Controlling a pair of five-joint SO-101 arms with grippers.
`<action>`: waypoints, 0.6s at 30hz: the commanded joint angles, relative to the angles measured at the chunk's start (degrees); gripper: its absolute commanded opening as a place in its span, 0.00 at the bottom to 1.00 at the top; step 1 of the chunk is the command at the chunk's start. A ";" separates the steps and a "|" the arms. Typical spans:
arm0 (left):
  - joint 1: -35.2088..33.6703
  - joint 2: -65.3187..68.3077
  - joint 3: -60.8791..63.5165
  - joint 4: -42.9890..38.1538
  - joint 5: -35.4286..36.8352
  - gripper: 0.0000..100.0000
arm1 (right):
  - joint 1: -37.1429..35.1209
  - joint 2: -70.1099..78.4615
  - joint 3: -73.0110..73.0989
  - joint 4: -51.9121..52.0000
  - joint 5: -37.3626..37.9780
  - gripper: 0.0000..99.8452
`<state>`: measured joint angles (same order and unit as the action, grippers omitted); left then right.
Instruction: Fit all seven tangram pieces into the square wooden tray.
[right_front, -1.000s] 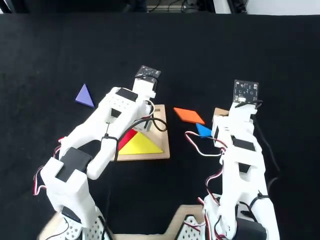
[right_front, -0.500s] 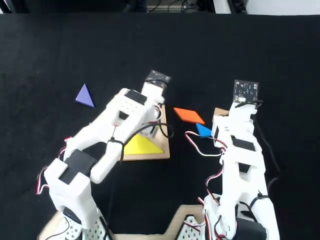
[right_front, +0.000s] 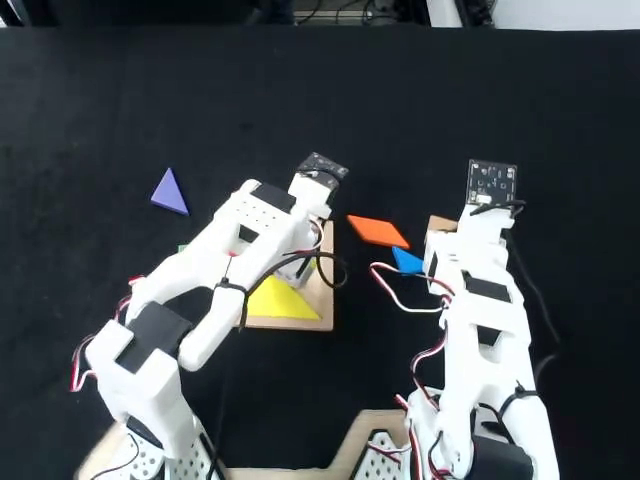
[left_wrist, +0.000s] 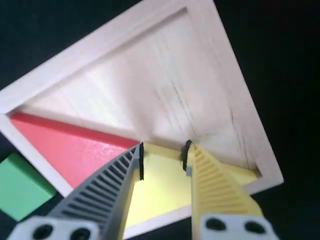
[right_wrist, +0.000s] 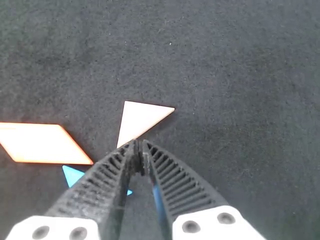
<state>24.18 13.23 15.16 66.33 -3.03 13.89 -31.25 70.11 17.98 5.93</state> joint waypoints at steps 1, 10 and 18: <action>0.04 -8.18 0.22 0.62 -0.62 0.16 | -0.62 -1.19 -0.48 -1.14 0.44 0.01; -8.04 -19.16 1.71 0.18 -3.60 0.16 | -0.62 -1.19 -0.40 -1.14 0.44 0.01; -12.97 -15.82 1.89 -10.20 -16.44 0.16 | -0.70 -1.19 -0.48 -1.23 0.44 0.01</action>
<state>10.02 -3.38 17.54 61.93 -16.75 13.89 -31.25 70.11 17.89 5.93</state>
